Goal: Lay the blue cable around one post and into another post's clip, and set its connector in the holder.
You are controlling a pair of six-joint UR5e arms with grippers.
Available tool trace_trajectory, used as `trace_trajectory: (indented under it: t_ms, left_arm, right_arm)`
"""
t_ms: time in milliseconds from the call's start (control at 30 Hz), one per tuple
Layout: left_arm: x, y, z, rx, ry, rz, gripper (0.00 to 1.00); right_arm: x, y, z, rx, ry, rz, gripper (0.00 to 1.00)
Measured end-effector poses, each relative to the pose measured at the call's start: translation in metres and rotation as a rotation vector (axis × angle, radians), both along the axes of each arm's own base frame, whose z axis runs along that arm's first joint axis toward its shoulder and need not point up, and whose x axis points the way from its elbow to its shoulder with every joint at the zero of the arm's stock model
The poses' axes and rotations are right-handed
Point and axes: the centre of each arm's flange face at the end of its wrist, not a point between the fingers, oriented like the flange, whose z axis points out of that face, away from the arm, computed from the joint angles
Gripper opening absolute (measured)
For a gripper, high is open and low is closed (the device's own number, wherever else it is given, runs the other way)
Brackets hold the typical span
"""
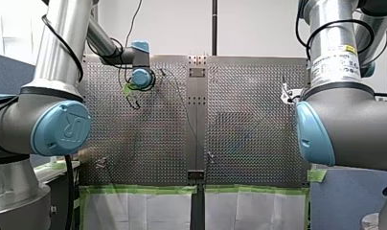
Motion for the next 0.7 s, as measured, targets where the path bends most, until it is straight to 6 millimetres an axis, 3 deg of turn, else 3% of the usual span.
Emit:
trace_trajectory:
  t_ms: [67,100,133,167,200,267,700]
  left_arm:
    - [0.0,0.0,-0.0001,0.0,0.0,0.0,1.0]
    - [0.0001,0.0002,0.0,0.0,0.0,0.0,1.0]
    - [0.0001,0.0001,0.0001,0.0,0.0,0.0,1.0]
    - [0.0,0.0001,0.0,0.0,0.0,0.0,1.0]
    - [0.0001,0.0001,0.0001,0.0,0.0,0.0,1.0]
    - [0.0001,0.0002,0.0,0.0,0.0,0.0,1.0]
    - [0.0001,-0.0003,0.0,0.0,0.0,-0.001,1.0]
  right_arm:
    - [-0.0001,0.0004,-0.0004,0.004,0.001,0.0,0.69]
    - [-0.0002,0.0006,-0.0007,0.005,0.002,0.0,0.69]
    - [-0.0003,0.0008,-0.0009,0.006,0.002,-0.001,0.83]
    - [-0.0004,0.0008,-0.0007,0.006,0.002,-0.001,0.9]
    - [-0.0004,0.0008,-0.0007,0.006,0.003,-0.001,0.9]
    - [-0.0003,0.0012,-0.0025,0.012,0.003,-0.002,1.0]
    - [0.0,0.0001,-0.0025,0.006,-0.001,-0.001,1.0]
